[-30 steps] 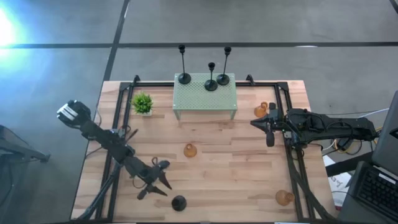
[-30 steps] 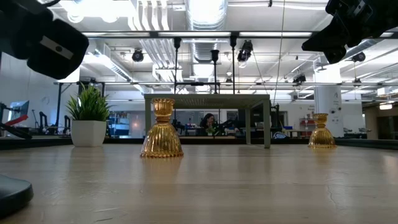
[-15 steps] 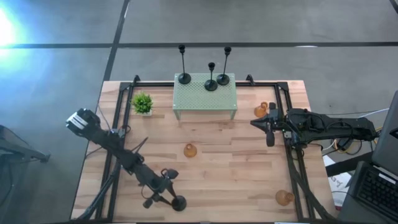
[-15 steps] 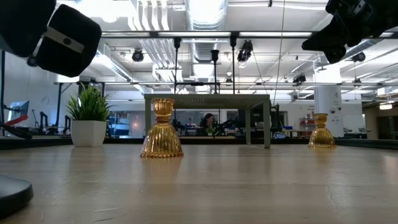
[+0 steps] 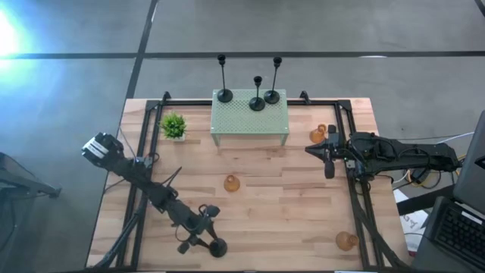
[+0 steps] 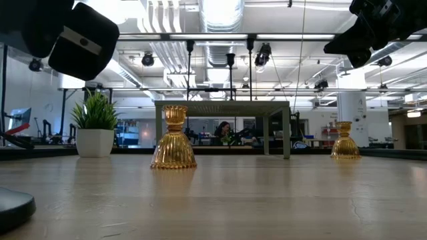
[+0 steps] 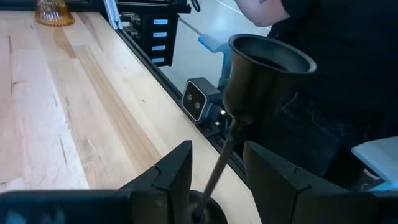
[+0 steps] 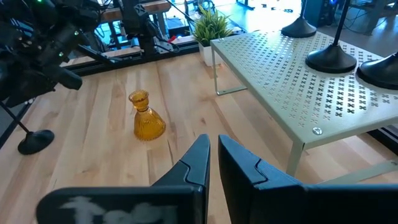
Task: Pick & Place candle stick holders
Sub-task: Put the black candle holder on the shelf aligned with the other black candle holders
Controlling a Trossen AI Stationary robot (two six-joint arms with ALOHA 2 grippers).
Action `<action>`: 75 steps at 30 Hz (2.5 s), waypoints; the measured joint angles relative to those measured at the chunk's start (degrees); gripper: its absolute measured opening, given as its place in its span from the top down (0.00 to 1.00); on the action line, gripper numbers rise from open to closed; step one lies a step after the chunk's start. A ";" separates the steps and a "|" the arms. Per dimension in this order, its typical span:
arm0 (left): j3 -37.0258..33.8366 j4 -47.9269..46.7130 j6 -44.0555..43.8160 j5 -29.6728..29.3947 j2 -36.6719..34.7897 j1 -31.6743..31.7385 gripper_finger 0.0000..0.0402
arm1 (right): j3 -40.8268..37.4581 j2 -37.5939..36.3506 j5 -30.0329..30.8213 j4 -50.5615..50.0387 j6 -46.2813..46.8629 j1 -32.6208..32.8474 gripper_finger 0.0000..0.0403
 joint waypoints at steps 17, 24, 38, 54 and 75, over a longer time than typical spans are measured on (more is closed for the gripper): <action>3.25 2.53 3.68 6.95 4.79 2.14 0.84 | 0.00 0.00 0.00 0.02 -0.17 0.00 0.93; 3.39 2.39 4.32 7.05 2.84 2.37 0.95 | 0.00 0.00 0.01 0.02 -0.44 0.00 0.93; 15.32 -18.42 9.79 -0.45 -12.06 7.58 0.95 | 0.00 0.00 4.60 1.03 -1.28 -0.02 0.93; 27.21 -36.10 17.47 -25.30 -19.64 40.83 0.96 | 0.02 0.02 4.59 7.57 -2.67 0.02 0.93; 26.64 -28.35 10.46 -17.80 -10.23 58.94 0.96 | -0.72 0.13 4.56 7.28 -5.99 0.02 0.93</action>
